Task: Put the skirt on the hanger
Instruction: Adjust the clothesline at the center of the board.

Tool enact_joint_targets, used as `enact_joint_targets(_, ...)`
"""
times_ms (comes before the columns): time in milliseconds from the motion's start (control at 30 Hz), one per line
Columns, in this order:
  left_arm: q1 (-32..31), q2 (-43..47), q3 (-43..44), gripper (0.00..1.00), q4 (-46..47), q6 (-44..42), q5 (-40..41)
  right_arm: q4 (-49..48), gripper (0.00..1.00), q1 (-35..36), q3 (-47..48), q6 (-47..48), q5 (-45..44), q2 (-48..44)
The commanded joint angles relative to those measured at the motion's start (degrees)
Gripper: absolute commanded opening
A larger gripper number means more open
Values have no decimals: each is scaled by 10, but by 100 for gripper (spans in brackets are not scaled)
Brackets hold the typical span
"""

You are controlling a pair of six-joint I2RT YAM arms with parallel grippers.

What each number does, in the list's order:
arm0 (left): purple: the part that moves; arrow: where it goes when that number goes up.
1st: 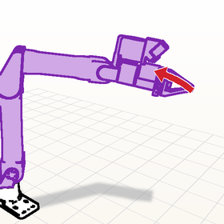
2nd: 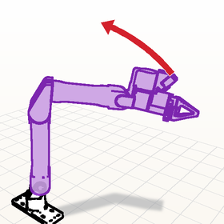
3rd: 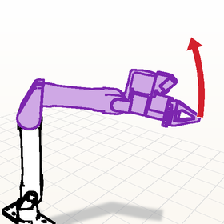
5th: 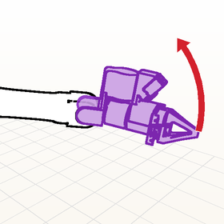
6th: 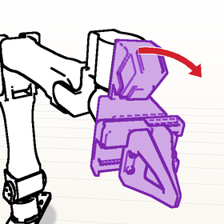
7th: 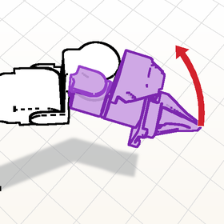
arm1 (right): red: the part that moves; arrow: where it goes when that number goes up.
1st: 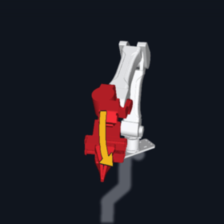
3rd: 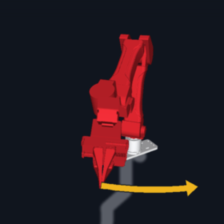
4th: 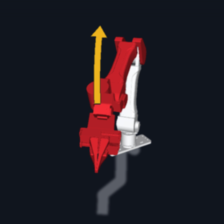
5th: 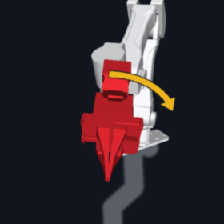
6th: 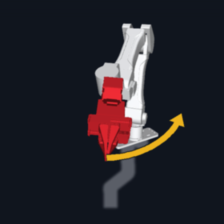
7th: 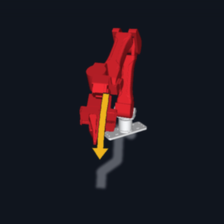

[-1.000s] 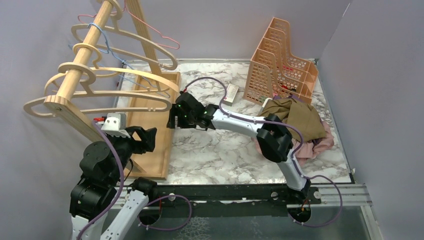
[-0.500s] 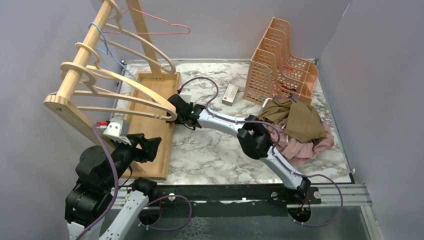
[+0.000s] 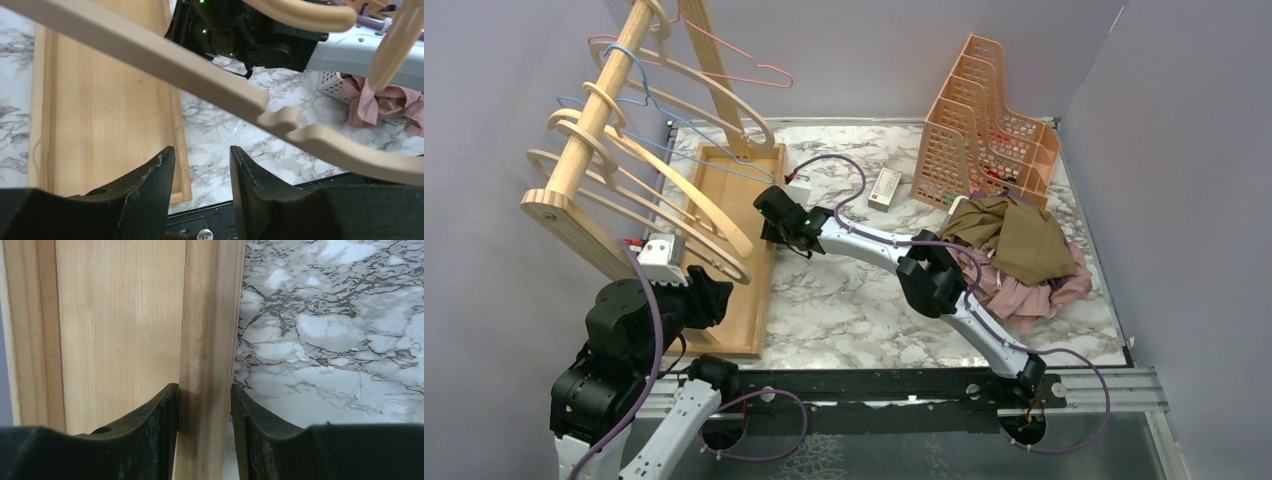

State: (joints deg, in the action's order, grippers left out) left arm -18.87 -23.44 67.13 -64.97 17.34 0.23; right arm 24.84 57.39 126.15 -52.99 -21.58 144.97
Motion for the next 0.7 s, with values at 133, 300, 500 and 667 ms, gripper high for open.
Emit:
enact_joint_targets(133, 0, -35, 1, 40, -54, 0, 74, 132, 31, -43, -54, -91, -79, -19)
enact_joint_targets(300, -2, -44, 1, 39, -65, -11, 98, 178, 21, -57, -104, -167, -92, -51)
enact_joint_targets(500, -4, -57, -1, 39, -48, -9, 91, 168, 19, -64, -192, -232, -73, -112)
enact_joint_targets(667, -5, -59, -1, 40, -22, -16, 52, 9, 60, -66, -248, -137, 65, -155)
